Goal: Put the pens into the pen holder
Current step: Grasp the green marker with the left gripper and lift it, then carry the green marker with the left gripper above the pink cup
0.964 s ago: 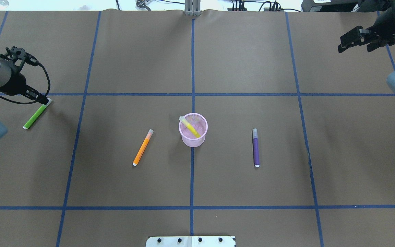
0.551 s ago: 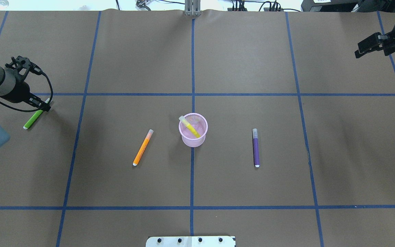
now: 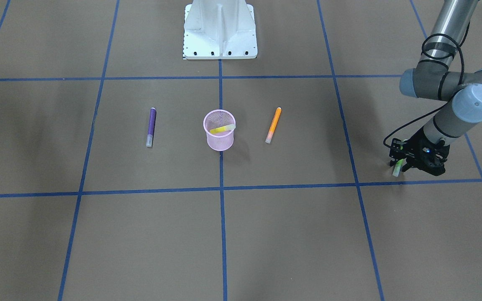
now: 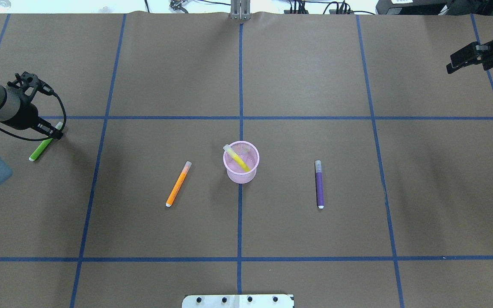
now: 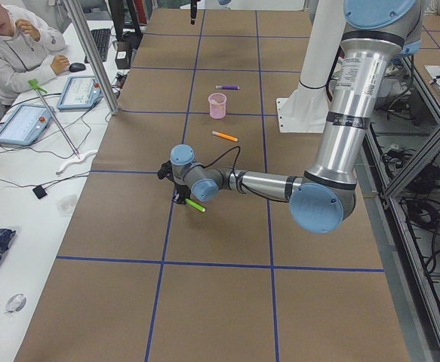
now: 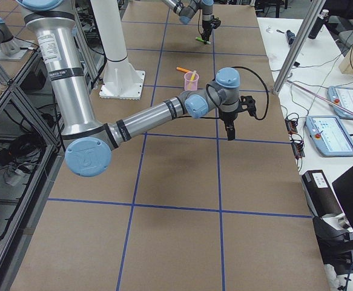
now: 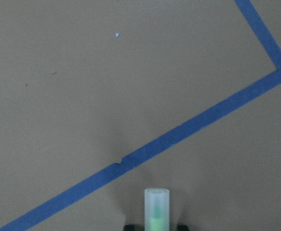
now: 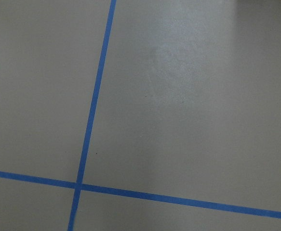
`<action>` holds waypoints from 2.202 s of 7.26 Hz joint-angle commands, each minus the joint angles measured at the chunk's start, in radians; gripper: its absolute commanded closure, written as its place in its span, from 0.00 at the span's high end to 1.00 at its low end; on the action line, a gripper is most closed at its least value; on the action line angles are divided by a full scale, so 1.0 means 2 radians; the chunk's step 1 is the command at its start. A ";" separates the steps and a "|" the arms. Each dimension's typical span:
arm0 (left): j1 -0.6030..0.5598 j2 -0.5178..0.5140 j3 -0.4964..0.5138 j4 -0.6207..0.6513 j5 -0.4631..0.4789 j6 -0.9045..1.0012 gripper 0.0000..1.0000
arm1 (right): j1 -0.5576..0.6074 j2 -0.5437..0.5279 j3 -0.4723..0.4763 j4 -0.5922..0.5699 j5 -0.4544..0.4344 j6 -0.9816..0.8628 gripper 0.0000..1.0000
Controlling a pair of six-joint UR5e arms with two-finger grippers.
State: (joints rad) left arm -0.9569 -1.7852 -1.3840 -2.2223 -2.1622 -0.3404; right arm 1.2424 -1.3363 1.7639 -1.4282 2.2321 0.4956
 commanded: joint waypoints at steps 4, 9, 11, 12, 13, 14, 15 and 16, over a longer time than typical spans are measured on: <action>-0.009 -0.015 -0.099 -0.002 0.007 -0.001 0.00 | 0.002 -0.005 -0.001 0.004 0.001 0.000 1.00; 0.098 -0.156 -0.136 -0.123 0.048 -0.087 0.00 | 0.017 -0.028 -0.001 0.005 -0.002 -0.051 1.00; 0.196 -0.183 -0.136 -0.206 0.152 -0.103 0.00 | 0.017 -0.028 -0.001 0.008 -0.002 -0.048 1.00; 0.221 -0.196 -0.121 -0.235 0.187 -0.103 0.00 | 0.017 -0.028 -0.001 0.008 -0.002 -0.047 1.00; 0.223 -0.209 -0.104 -0.249 0.191 -0.102 0.00 | 0.017 -0.027 -0.001 0.008 -0.002 -0.048 1.00; 0.223 -0.210 -0.088 -0.258 0.191 -0.099 0.00 | 0.017 -0.026 -0.001 0.008 -0.002 -0.046 1.00; 0.223 -0.222 -0.061 -0.272 0.192 -0.098 0.00 | 0.017 -0.025 -0.001 0.008 -0.002 -0.045 1.00; 0.223 -0.233 -0.040 -0.285 0.191 -0.097 0.00 | 0.016 -0.025 -0.001 0.008 -0.002 -0.046 1.00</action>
State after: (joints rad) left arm -0.5120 -2.2252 -1.5190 -2.7589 -1.7806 -0.5377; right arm 1.2760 -1.3876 1.7620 -1.4128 2.2274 0.4037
